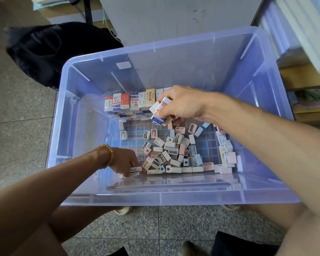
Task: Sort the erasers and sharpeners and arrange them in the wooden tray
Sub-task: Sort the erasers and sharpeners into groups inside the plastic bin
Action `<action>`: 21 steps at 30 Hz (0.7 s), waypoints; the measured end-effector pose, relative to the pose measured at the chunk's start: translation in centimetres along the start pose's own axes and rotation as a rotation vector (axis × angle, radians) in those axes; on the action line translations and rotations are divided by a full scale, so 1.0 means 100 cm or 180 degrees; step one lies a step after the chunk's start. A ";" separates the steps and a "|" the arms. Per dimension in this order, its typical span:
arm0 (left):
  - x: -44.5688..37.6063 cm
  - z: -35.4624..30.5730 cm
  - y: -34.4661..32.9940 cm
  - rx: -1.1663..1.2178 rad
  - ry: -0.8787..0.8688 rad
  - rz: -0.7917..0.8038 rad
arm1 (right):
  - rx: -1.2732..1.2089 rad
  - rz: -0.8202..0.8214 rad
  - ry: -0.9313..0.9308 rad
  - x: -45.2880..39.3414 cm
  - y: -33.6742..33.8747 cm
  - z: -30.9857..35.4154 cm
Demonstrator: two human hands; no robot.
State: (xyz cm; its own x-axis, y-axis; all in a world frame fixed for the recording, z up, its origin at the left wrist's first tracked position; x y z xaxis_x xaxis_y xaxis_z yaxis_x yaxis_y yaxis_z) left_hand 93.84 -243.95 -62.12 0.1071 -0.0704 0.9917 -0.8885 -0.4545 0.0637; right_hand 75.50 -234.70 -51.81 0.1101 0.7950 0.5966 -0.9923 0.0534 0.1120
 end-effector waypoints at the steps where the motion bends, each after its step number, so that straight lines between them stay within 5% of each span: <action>1: 0.002 0.000 0.002 0.0140 -0.0066 -0.0025 | -0.0008 -0.0004 -0.0002 0.000 0.000 0.000; 9: -0.002 -0.015 0.011 0.0665 -0.0405 -0.0915 | 0.0010 -0.0046 -0.0020 0.000 0.001 0.002; 14: -0.010 -0.018 0.011 0.0981 -0.0529 -0.0822 | -0.0028 -0.0139 -0.0039 0.003 0.007 0.000; 21: -0.013 -0.027 0.013 0.0788 -0.0560 -0.0749 | -0.0186 -0.1221 -0.0209 0.010 0.043 -0.012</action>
State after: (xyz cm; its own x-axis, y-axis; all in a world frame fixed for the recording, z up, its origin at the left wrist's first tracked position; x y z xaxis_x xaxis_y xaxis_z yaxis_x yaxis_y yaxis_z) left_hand 91.34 -242.03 -63.04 0.3896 -0.0802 0.9175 -0.6980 -0.6756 0.2373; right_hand 71.22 -232.98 -51.71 0.4750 0.6704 0.5700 -0.8798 0.3748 0.2924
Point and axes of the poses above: each hand's wrist, its own x-axis away from the middle knuckle, its own y-axis out of the back of the hand, z = x × y, the point moved 6 cm from there along -x, towards the middle knuckle, and after that the axes turned 10 degrees about z, right-handed, at the moved point
